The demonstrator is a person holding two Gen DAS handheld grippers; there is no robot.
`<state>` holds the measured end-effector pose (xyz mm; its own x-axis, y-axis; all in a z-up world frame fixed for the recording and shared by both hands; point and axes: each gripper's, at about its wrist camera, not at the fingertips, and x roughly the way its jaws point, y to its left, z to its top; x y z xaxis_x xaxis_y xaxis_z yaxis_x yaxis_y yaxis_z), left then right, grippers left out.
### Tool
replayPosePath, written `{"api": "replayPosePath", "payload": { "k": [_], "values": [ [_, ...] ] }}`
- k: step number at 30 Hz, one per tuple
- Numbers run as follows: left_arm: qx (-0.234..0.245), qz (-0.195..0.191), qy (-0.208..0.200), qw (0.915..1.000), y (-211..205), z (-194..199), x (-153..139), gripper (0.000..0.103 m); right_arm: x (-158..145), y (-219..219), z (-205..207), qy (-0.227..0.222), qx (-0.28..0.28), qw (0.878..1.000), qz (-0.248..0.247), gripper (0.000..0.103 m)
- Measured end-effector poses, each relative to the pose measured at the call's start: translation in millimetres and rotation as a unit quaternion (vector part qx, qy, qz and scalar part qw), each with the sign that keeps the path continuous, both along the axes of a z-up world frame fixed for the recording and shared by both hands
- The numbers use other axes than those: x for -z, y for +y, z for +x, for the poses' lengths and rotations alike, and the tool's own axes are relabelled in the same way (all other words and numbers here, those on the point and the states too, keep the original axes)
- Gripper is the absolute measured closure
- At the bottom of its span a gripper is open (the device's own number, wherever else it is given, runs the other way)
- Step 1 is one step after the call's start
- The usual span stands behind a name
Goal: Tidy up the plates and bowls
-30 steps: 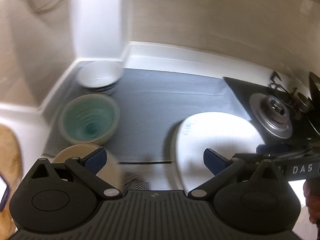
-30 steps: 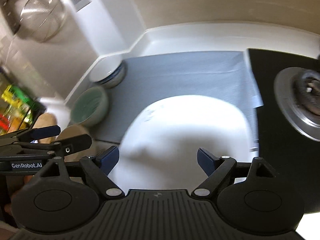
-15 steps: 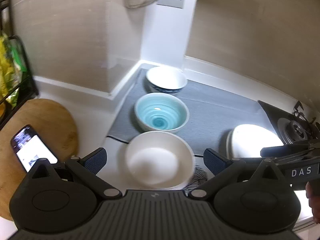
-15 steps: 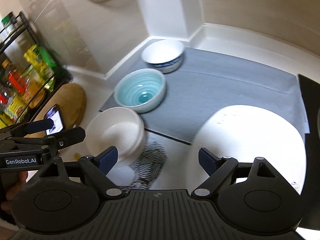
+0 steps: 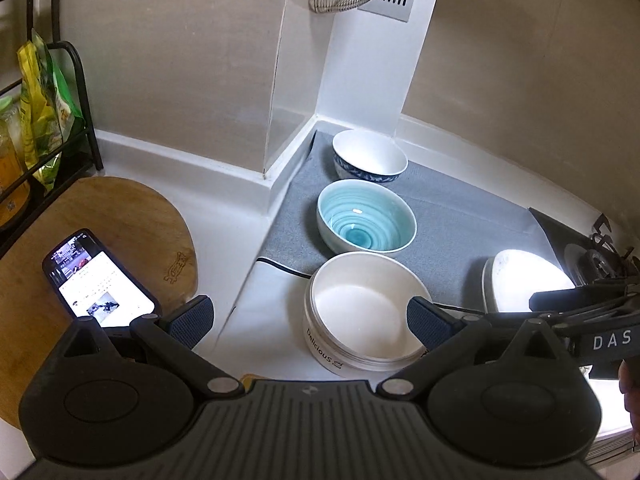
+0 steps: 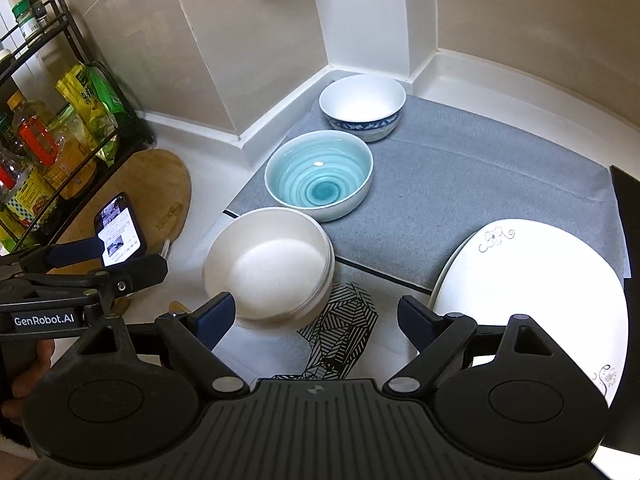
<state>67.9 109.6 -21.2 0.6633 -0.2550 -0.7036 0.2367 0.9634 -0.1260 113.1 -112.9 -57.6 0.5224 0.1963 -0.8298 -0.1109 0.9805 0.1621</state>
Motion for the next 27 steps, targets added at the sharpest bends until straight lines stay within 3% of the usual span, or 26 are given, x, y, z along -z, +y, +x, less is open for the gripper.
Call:
{"api": "replayPosePath", "payload": {
  "k": [11, 27],
  "values": [
    [-0.020, 0.022, 0.034, 0.9990, -11.1, 25.0, 11.0, 0.000, 15.3, -16.5, 20.0, 0.014, 0.003, 1.000, 0.021, 0.013],
    [0.000, 0.035, 0.053, 0.9980, -21.9, 45.8, 18.4, 0.000, 19.9, -22.8, 32.7, 0.018, 0.016, 0.999, 0.029, 0.013]
  ]
}}
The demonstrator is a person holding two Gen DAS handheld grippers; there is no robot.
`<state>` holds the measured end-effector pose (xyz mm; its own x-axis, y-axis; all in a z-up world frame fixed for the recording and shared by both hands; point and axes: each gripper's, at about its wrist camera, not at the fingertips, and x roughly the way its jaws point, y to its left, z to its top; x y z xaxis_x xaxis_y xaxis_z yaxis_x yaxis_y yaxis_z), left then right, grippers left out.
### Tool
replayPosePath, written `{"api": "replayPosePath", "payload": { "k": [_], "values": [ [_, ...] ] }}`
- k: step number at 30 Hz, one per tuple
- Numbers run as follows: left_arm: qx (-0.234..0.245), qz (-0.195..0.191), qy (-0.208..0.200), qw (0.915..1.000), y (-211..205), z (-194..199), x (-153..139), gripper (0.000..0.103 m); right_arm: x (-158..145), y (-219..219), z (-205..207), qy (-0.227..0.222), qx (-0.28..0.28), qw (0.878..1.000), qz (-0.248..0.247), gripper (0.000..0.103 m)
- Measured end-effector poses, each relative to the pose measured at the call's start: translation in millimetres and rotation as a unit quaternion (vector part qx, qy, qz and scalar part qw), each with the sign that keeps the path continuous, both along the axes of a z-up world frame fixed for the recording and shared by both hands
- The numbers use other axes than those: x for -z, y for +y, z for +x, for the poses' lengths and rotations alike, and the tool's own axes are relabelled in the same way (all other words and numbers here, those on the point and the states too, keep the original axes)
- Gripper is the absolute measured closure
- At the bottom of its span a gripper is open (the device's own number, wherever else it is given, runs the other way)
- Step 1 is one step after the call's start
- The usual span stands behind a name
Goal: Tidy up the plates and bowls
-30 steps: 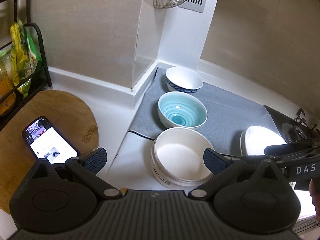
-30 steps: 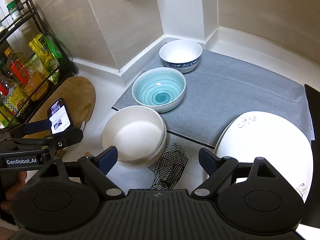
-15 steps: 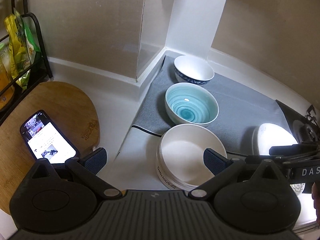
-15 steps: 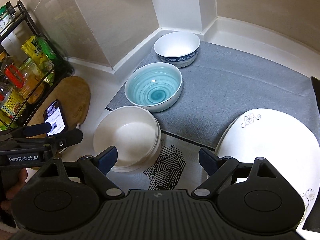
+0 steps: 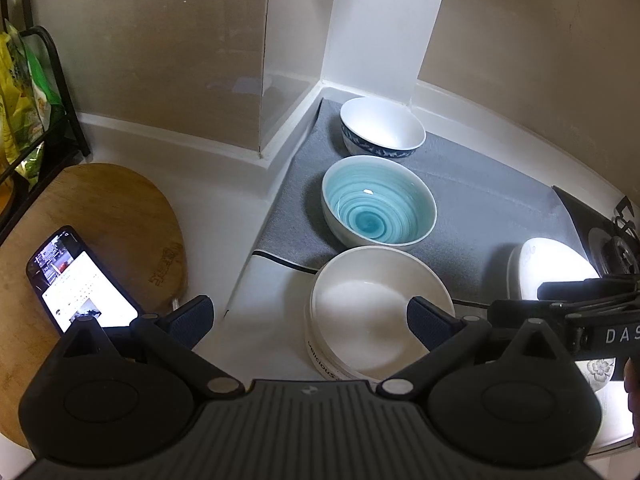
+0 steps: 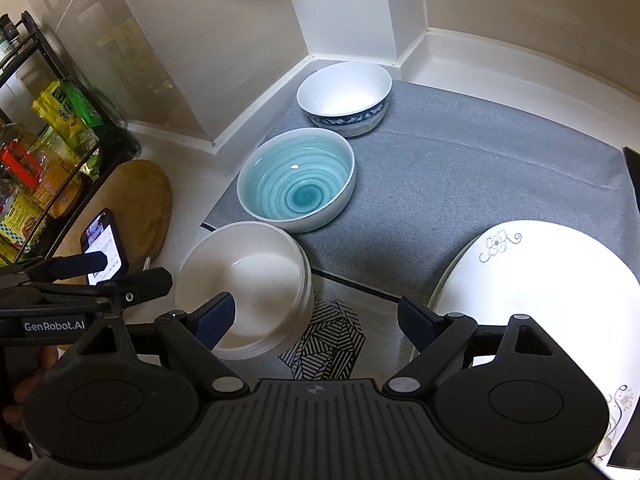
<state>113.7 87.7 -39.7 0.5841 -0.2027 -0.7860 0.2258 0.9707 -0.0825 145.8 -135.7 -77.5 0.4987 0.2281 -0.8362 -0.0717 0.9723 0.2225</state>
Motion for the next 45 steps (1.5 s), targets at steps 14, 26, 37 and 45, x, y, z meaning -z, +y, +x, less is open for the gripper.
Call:
{"api": "replayPosePath", "payload": {
  "k": [14, 26, 37, 45],
  "values": [
    [-0.047, 0.001, 0.038, 0.9982, 5.0, 49.8, 13.1, 0.000, 3.6, 2.3, 38.8, -0.011, 0.005, 1.000, -0.003, 0.013],
    [-0.030, 0.029, 0.060, 0.9973, 0.7, 75.5, 33.3, 0.000, 34.5, 5.1, 78.1, 0.044, 0.008, 0.999, 0.008, 0.014],
    [0.020, 0.047, 0.098, 0.9939, -0.8, 62.0, 55.9, 0.001, 62.3, 38.2, 70.6, 0.094, -0.061, 0.994, -0.007, 0.080],
    [0.029, 0.051, 0.123, 0.9907, -2.5, 46.9, 66.8, 0.001, 65.4, 39.6, 59.3, 0.114, -0.069, 0.991, 0.001, 0.080]
  ]
}}
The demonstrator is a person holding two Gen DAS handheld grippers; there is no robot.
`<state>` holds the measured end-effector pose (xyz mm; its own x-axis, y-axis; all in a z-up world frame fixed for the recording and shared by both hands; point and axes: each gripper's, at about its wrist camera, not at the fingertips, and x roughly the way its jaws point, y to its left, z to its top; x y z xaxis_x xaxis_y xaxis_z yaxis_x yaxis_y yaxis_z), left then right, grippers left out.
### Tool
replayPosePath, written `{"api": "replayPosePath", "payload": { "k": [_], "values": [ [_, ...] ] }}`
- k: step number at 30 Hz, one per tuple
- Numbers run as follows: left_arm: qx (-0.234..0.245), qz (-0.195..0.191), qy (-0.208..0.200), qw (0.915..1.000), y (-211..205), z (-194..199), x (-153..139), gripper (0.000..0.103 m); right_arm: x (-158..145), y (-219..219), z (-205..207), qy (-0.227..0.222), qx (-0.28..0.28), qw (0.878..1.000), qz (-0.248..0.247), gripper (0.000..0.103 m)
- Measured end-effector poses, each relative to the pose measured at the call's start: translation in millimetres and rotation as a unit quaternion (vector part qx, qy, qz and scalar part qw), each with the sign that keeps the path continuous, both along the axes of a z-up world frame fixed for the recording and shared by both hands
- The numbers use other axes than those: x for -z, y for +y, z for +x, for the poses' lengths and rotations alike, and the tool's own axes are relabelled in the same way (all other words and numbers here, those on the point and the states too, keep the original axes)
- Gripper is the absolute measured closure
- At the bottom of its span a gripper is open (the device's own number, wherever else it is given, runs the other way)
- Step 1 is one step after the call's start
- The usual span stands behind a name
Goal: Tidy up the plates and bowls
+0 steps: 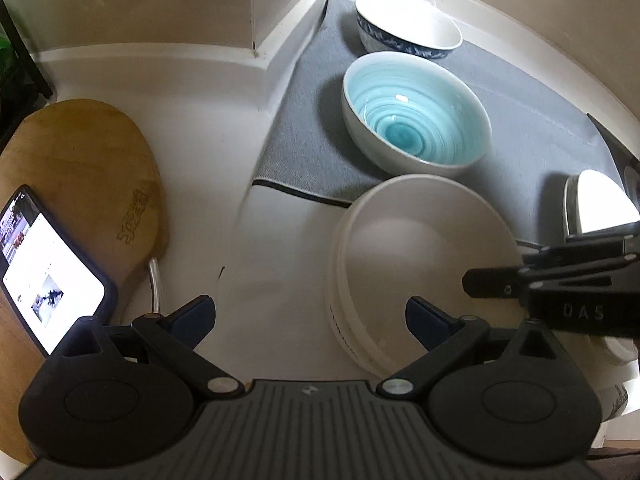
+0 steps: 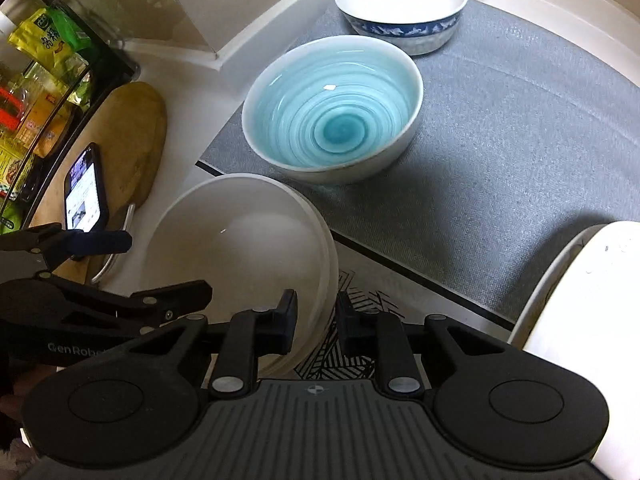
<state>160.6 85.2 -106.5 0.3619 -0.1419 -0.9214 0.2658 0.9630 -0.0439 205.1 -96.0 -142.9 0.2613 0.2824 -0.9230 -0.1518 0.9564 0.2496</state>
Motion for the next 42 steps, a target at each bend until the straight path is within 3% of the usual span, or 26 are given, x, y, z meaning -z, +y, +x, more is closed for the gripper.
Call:
{"api": "replayPosePath", "payload": {
  "k": [4, 7, 16, 24, 33, 42],
  "values": [
    [-0.003, 0.001, -0.003, 1.0000, 0.2, 0.4, -1.3, 0.001, -3.6, -2.0, 2.3, -0.011, 0.006, 1.000, -0.002, 0.078],
    [-0.004, 0.009, -0.004, 0.9999, -1.7, 2.4, -1.5, 0.001, -7.1, -7.0, 3.1, -0.022, 0.011, 1.000, -0.002, 0.067],
    [-0.017, 0.045, 0.038, 0.9981, 1.0, -5.1, 13.8, 0.000, -0.1, -11.9, 3.4, -0.017, 0.013, 1.000, -0.004, 0.064],
    [-0.017, 0.048, 0.036, 0.9980, -0.1, -9.8, 12.1, 0.000, 0.2, -10.8, 2.8, -0.020, 0.013, 1.000, -0.004, 0.064],
    [-0.014, 0.020, 0.006, 0.9997, 1.6, -12.5, -14.2, 0.000, -20.5, -19.1, 1.9, -0.046, 0.034, 0.998, 0.024, 0.044],
    [-0.052, -0.038, -0.035, 0.9974, 1.5, 12.7, -49.6, 0.000, -41.5, -41.3, 17.4, -0.092, 0.074, 0.993, 0.025, 0.036]
  ]
}}
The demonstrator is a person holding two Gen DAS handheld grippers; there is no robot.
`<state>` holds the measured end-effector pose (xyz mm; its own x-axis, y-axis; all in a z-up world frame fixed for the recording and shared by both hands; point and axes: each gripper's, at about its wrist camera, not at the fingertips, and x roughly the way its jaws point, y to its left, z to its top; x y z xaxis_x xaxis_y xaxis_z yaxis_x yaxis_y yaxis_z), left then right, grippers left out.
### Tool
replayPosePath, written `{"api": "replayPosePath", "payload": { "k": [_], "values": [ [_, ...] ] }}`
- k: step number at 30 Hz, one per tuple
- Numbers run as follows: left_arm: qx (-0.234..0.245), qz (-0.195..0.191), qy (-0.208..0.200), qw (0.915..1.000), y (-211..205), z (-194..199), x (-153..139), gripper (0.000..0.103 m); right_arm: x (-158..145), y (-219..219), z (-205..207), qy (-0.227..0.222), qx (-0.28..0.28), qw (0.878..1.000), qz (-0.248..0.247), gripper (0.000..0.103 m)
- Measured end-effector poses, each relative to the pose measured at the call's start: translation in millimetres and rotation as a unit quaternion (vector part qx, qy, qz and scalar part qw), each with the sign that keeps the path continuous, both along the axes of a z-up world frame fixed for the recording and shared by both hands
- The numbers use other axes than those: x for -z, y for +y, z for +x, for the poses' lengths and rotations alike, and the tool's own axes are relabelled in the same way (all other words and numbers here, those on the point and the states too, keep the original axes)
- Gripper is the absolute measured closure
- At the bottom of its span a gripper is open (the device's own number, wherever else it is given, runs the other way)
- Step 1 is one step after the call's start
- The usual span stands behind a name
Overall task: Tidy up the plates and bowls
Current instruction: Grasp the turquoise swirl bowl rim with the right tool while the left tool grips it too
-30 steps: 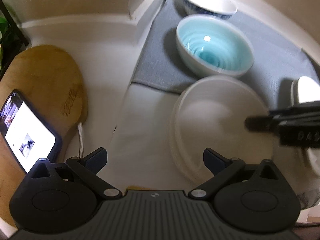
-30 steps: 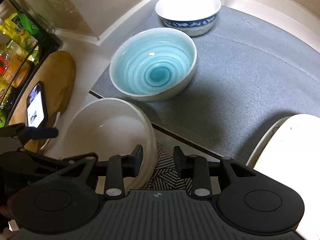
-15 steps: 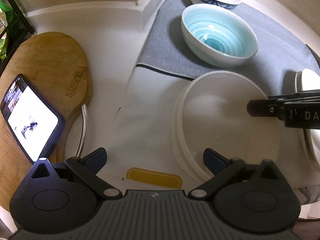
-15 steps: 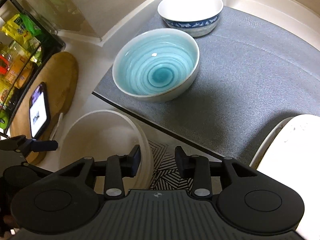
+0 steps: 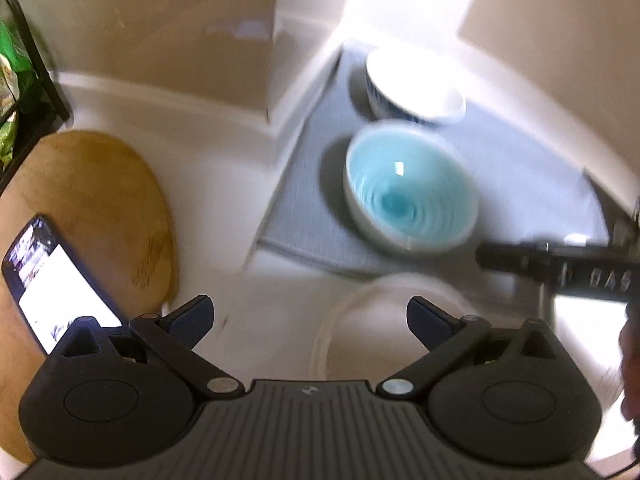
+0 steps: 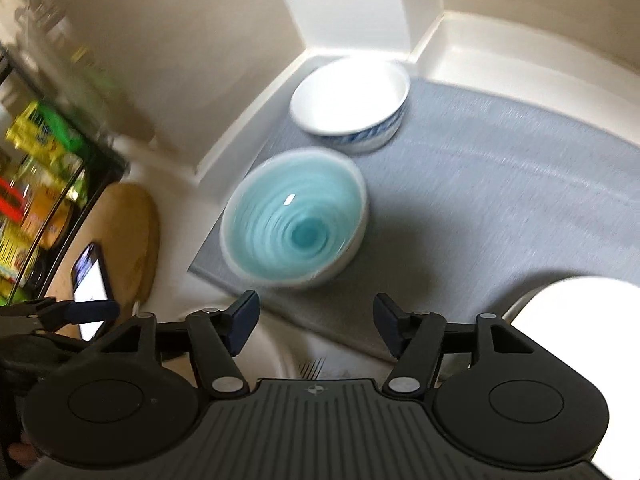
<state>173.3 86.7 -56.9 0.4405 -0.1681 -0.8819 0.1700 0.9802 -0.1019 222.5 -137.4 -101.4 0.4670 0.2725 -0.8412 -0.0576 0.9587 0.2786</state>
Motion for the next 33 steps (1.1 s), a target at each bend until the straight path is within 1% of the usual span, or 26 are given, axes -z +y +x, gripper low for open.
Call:
{"api": "replayPosePath", "payload": {
  "k": [4, 8, 11, 16, 20, 33],
  "values": [
    [-0.039, -0.023, -0.018, 0.9988, -5.9, 33.2, -4.9, 0.000, -3.6, -13.7, 14.1, -0.019, 0.027, 0.999, -0.003, 0.033],
    [-0.059, -0.026, -0.016, 0.9978, -15.9, 59.2, 1.0, 0.000, 3.2, -22.9, 31.1, -0.019, 0.045, 0.999, -0.006, 0.032],
    [-0.054, -0.022, -0.008, 0.9982, -23.8, 72.4, 9.6, 0.000, 11.3, -24.5, 42.3, -0.011, 0.050, 0.999, -0.004, 0.032],
    [-0.054, -0.016, 0.010, 0.9983, -29.9, 85.0, 26.0, 0.000, 25.5, -18.9, 52.8, 0.004, 0.050, 0.999, -0.019, 0.032],
    [-0.050, -0.011, 0.018, 0.9985, -33.9, 92.1, 33.8, 0.000, 35.2, -16.8, 61.4, 0.017, 0.045, 0.998, -0.026, 0.032],
    [-0.051, 0.004, 0.039, 0.9980, -40.5, 107.1, 53.6, 0.000, 51.8, -16.2, 73.8, 0.037, 0.045, 0.998, -0.036, 0.032]
  ]
}}
